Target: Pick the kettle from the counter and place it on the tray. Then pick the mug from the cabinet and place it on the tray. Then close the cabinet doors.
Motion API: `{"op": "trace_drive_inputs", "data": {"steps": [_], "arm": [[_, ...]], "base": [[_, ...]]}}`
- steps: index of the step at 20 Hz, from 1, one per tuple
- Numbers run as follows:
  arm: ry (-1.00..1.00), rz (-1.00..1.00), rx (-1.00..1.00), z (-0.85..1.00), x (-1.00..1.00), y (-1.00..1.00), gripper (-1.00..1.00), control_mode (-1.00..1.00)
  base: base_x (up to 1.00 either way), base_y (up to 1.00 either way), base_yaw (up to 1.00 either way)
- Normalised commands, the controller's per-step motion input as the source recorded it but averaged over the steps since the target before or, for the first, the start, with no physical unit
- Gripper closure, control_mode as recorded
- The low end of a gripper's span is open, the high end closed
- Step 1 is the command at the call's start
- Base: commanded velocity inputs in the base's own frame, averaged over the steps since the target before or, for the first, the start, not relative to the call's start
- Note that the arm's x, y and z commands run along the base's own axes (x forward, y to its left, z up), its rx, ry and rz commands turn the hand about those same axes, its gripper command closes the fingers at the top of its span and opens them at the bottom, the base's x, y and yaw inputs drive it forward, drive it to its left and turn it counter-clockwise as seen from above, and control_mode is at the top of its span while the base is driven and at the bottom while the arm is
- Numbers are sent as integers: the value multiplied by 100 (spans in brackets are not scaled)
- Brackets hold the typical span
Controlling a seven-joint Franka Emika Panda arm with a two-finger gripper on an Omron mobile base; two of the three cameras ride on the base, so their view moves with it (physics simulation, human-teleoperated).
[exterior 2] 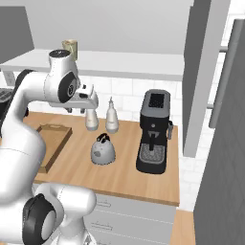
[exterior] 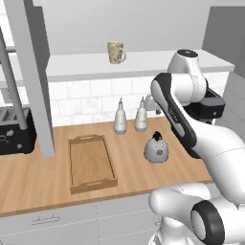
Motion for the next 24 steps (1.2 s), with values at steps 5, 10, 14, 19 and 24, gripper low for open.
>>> {"op": "trace_drive_inputs", "data": {"steps": [5, 10, 14, 19, 24], "arm": [[0, 0, 0, -48, 0, -27, -100, -100], [0, -2, 0, -83, 6, -59, -100, -100], [0, -2, -1, -63, 15, -7, -100, -100], [0, 0, 0, -46, 44, 7, -100, -100], [0, 0, 0, -37, 36, 0, -100, -100]], "base": [[0, 0, 0], [0, 0, 0], [0, 0, 0], [0, 0, 0], [0, 0, 0]]}}
